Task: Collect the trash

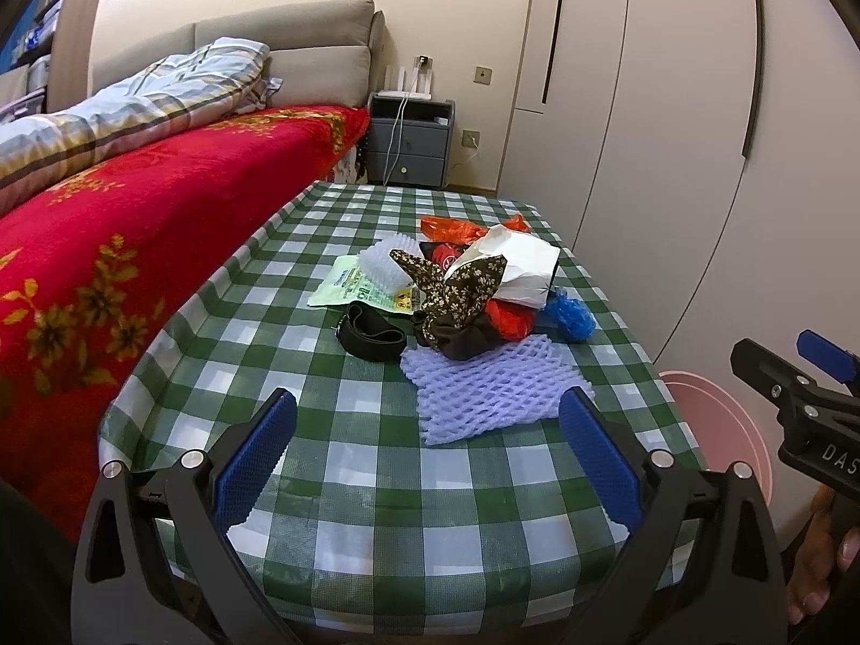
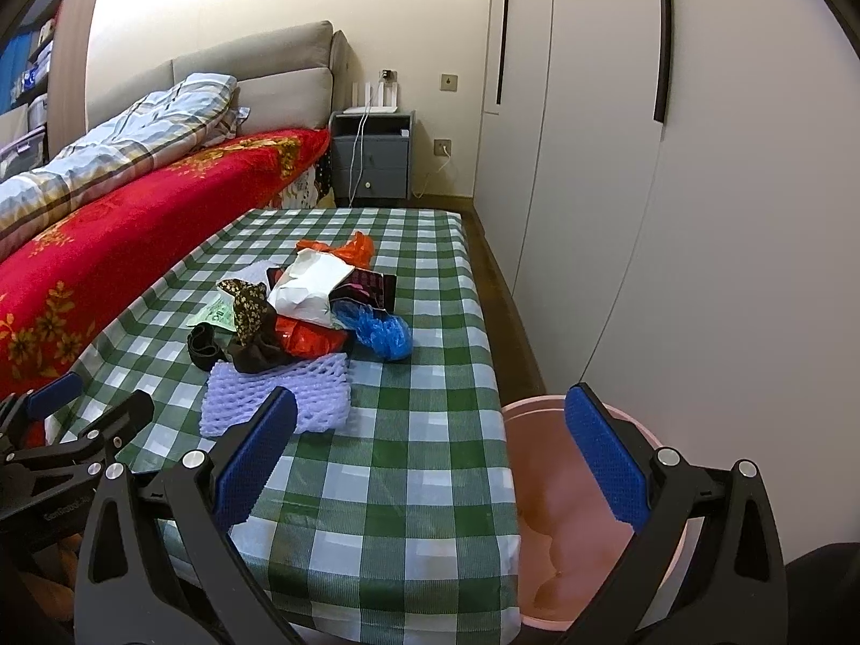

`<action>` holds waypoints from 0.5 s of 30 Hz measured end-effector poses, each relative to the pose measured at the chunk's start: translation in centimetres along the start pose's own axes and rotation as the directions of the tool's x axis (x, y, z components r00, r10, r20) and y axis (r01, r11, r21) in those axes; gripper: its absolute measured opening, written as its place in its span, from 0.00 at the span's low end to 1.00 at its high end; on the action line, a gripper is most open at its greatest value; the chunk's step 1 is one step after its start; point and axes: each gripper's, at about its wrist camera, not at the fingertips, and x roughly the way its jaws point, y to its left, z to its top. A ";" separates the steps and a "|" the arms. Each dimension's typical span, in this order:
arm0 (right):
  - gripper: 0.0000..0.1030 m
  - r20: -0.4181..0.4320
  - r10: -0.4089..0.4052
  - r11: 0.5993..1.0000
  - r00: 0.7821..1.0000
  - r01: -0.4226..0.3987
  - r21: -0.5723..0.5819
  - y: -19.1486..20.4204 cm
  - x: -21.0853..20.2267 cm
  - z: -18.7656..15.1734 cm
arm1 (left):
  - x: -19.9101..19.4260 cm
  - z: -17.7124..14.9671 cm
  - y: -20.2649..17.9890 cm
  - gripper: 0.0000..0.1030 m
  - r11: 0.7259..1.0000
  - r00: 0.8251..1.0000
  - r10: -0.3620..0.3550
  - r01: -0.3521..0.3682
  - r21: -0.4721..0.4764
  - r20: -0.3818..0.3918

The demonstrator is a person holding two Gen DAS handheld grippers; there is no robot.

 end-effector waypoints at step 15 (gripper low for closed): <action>0.80 0.012 0.029 0.999 0.999 -0.030 0.014 -0.2 0.0 0.1 | -0.1 0.1 0.3 0.91 1.000 1.000 -0.004 0.004 -0.008 0.002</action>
